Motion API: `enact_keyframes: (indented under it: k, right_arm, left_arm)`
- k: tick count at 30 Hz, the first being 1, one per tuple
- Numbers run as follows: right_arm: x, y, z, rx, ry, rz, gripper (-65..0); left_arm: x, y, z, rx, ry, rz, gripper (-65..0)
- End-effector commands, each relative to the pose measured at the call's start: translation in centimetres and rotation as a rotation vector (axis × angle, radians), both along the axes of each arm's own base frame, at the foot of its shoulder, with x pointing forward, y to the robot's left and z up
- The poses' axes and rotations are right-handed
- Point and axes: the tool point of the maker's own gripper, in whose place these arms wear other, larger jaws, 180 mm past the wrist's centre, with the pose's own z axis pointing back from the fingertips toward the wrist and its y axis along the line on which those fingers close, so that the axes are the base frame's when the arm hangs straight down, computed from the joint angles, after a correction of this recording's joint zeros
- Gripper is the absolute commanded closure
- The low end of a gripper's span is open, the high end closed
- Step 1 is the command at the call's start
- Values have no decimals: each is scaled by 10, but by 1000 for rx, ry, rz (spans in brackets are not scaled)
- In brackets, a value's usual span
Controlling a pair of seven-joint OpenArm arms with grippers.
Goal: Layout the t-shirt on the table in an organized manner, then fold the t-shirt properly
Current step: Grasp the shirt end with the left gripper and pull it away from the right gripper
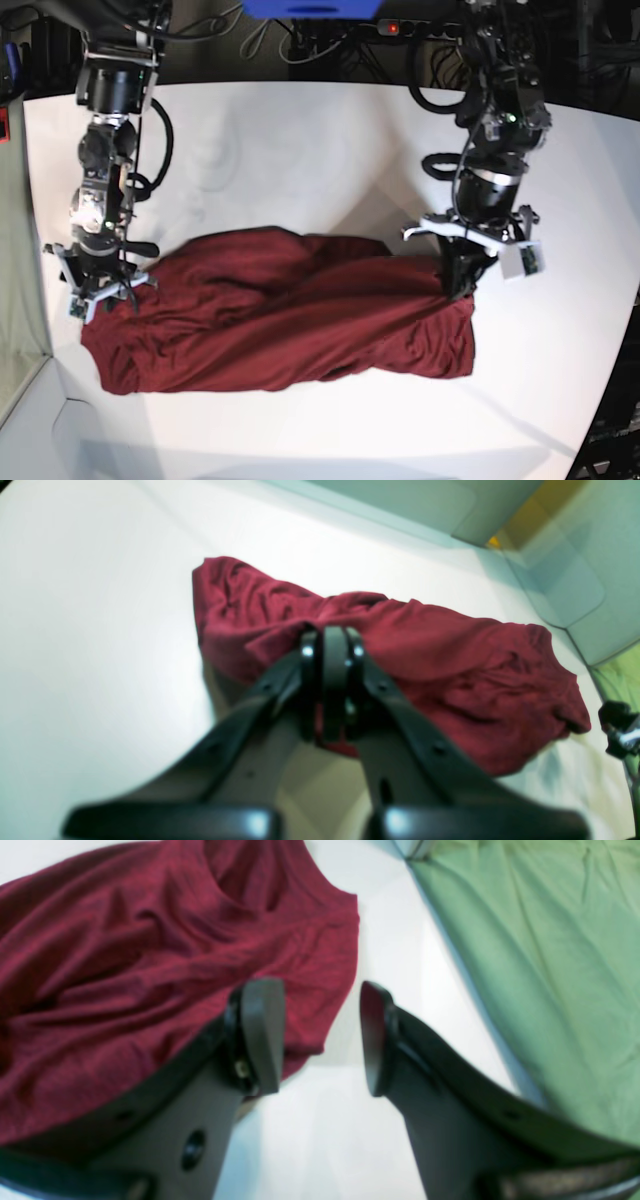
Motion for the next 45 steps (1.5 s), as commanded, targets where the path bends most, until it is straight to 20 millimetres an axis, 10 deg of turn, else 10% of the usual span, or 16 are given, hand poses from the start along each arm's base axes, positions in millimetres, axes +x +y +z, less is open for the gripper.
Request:
enact_keyframes:
  k: [1,9,16,27,35,45]
  right_arm:
    - [11,-3,21,-23,-66,-1,-259]
    - [10,6,19,-7,-68,5,-260]
    - [10,7,17,-3,-63,5,-261]
    - [-12,13,5,-4,-39,10,-260]
    - [-25,8,-3,-13,-19,5,-260]
    - [-25,0,1,-32,-19,1,-259]
  left_arm:
    - [3,5,8,15,-33,7,-3]
    - [-16,44,-65,79,302,25,-2]
    - [-17,125,-44,92,257,242,-2]
    - [74,75,73,68,-71,118,-2]
    - [84,19,109,51,-172,-12,-1]
    - [21,46,29,16,49,-39,-1]
